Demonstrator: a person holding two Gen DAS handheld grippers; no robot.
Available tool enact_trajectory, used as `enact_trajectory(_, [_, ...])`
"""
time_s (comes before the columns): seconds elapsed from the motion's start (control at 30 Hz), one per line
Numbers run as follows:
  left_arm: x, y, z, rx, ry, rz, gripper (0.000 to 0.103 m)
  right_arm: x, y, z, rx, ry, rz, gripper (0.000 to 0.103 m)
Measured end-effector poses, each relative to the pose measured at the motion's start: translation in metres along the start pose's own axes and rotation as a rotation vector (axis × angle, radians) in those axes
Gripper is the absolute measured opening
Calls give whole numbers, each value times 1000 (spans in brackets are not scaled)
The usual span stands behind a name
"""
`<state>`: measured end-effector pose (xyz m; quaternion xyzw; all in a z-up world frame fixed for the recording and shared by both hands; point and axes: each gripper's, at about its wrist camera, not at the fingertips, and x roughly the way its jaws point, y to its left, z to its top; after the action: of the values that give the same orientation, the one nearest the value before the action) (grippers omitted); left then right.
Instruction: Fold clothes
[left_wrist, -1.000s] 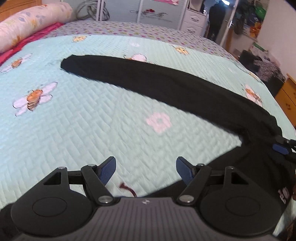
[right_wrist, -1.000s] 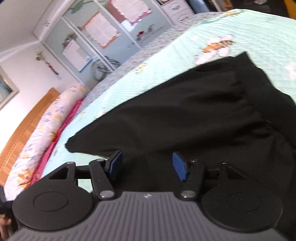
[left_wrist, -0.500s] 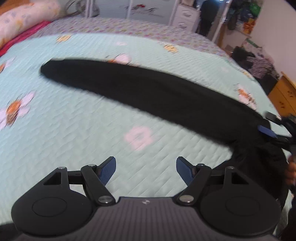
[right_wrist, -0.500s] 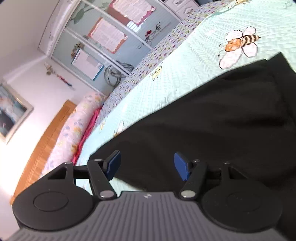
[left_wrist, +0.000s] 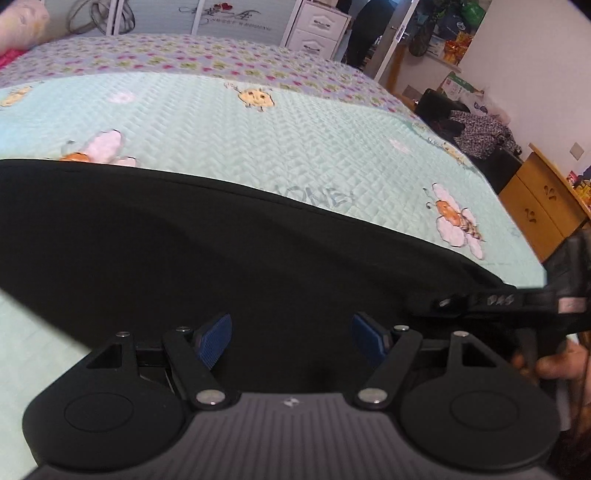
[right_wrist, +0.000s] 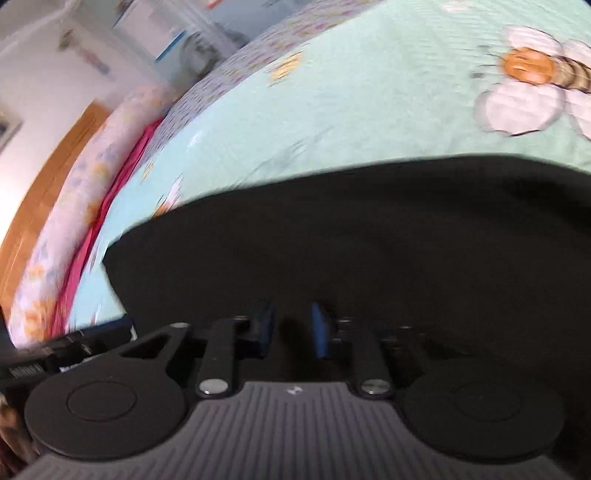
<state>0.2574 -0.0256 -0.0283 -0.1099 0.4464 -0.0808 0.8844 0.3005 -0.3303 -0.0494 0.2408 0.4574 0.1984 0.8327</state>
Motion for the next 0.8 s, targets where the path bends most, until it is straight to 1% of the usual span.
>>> enact_trajectory(0.03, [12,-2,4,0,11,0,75,-3,-12,6,9,-31,-43,0])
enact_trajectory(0.07, [25,-5,7,0,22,1,74,-7,-25,13,31,-57,-71,0])
enact_trajectory(0.13, [26,-8,4,47,-1,1,75,-19,-45,25,83,-133,-141,0])
enact_trajectory(0.17, [25,-10,2,64,-1,5,75,-27,-49,27,81,-177,-203,0])
enact_trajectory(0.2, [24,-11,1,75,3,10,75,-34,-45,24,63,-202,-225,1])
enact_trajectory(0.23, [23,-11,1,79,6,12,75,-40,-40,21,43,-221,-232,9])
enact_trajectory(0.27, [24,-11,1,79,10,12,75,-46,-35,17,22,-239,-239,9])
enact_trajectory(0.3, [25,-10,2,79,13,12,75,-50,-30,11,7,-223,-203,10])
enact_trajectory(0.33, [25,-11,2,78,14,14,75,-53,-23,3,-7,-198,-153,12])
enact_trajectory(0.37, [25,-11,1,78,13,17,75,-51,-18,-3,-12,-159,-124,16])
enact_trajectory(0.4, [26,-12,1,78,11,21,75,-49,-13,-9,-14,-116,-101,20])
enact_trajectory(0.43, [26,-13,1,78,10,24,75,-48,-13,-15,-27,-85,-113,20])
enact_trajectory(0.47, [26,-13,0,78,9,27,75,-48,-18,-16,-51,-86,-166,18])
enact_trajectory(0.53, [27,-15,0,89,8,35,77,-52,-32,-12,-80,-119,-297,0])
enact_trajectory(0.57, [27,-16,-1,96,8,40,77,-58,-44,-7,-53,-158,-340,0])
enact_trajectory(0.6, [27,-17,-1,103,8,44,77,-68,-56,-4,5,-201,-353,0])
enact_trajectory(0.63, [28,-18,-1,110,8,48,77,-76,-57,-6,17,-227,-349,0])
enact_trajectory(0.67, [28,-19,-1,117,7,53,77,-85,-53,-10,12,-247,-342,3])
enact_trajectory(0.7, [28,-19,-1,122,9,52,77,-93,-50,-15,8,-267,-334,12])
enact_trajectory(0.73, [28,-18,-1,125,10,48,80,-95,-43,-22,-20,-254,-310,22])
enact_trajectory(0.8, [30,-18,-1,125,12,39,85,-97,-27,-37,-88,-207,-251,32])
